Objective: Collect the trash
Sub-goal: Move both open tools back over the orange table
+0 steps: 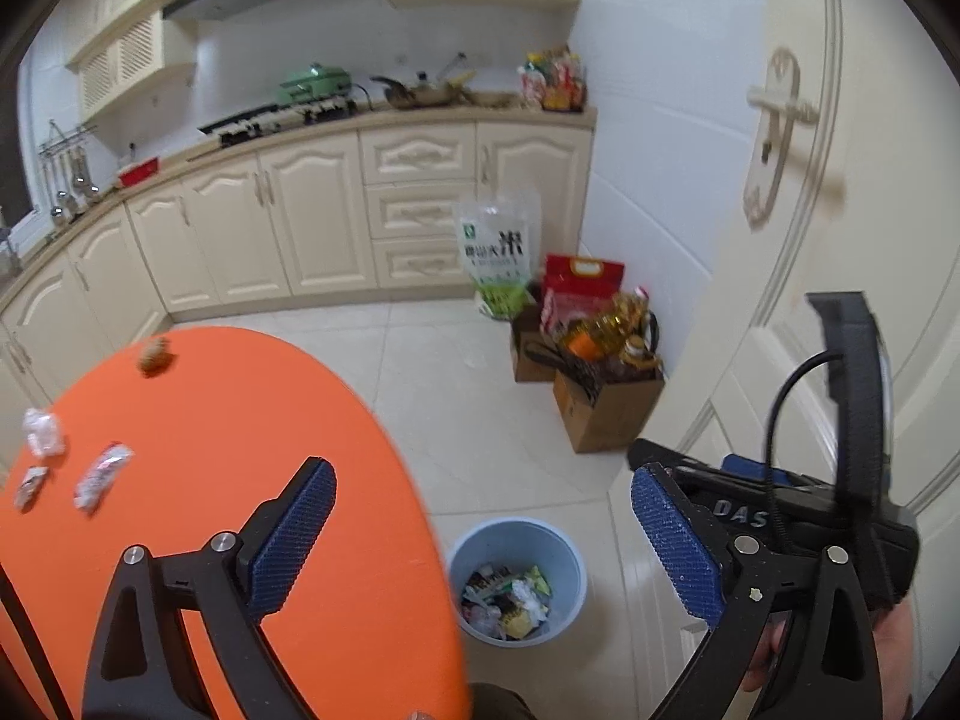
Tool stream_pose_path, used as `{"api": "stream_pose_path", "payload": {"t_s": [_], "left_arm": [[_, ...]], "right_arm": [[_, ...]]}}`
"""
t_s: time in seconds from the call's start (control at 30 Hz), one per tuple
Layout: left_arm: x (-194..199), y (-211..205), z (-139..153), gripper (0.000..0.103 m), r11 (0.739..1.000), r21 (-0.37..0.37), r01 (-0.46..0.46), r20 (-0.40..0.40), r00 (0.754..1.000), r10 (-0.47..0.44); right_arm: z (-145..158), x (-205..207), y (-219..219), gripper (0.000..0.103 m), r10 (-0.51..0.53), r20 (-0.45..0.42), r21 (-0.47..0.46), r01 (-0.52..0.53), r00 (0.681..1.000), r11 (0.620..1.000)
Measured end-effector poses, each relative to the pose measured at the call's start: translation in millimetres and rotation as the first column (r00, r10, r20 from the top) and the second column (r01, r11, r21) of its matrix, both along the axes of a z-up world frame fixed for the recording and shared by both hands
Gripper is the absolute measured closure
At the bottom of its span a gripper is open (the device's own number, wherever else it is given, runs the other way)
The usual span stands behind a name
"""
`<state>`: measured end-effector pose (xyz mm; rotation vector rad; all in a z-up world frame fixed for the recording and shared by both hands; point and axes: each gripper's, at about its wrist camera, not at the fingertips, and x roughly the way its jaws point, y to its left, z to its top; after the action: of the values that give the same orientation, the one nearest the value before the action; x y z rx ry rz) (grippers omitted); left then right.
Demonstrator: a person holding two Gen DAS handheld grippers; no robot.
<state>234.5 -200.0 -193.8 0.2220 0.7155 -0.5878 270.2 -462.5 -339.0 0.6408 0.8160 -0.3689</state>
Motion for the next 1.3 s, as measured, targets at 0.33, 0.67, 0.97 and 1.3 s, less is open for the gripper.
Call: {"api": "stream_pose_path", "payload": {"t_s": [0.33,0.67,0.97,1.3], "left_arm": [[-72,110,39,0.002,0.988,-0.106,-0.114,0.106,0.986,0.125],[-165,219,58,0.002,0.949,-0.189,-0.252,0.182,0.941,0.286],[-242,291,52,0.002,0.882,-0.243,-0.404,0.193,0.871,0.452],[-299,326,36,0.002,0.822,-0.235,-0.519,0.17,0.81,0.56]], "right_arm": [[97,-1,94,0.0,0.097,0.132,-0.14,-0.079,0.986,0.987],[167,0,209,0.0,0.261,0.218,-0.261,-0.201,0.94,0.944],[195,-1,304,0.0,0.395,0.237,-0.381,-0.289,0.887,0.878],[189,13,360,0.0,0.49,0.208,-0.415,-0.378,0.846,0.828]]}}
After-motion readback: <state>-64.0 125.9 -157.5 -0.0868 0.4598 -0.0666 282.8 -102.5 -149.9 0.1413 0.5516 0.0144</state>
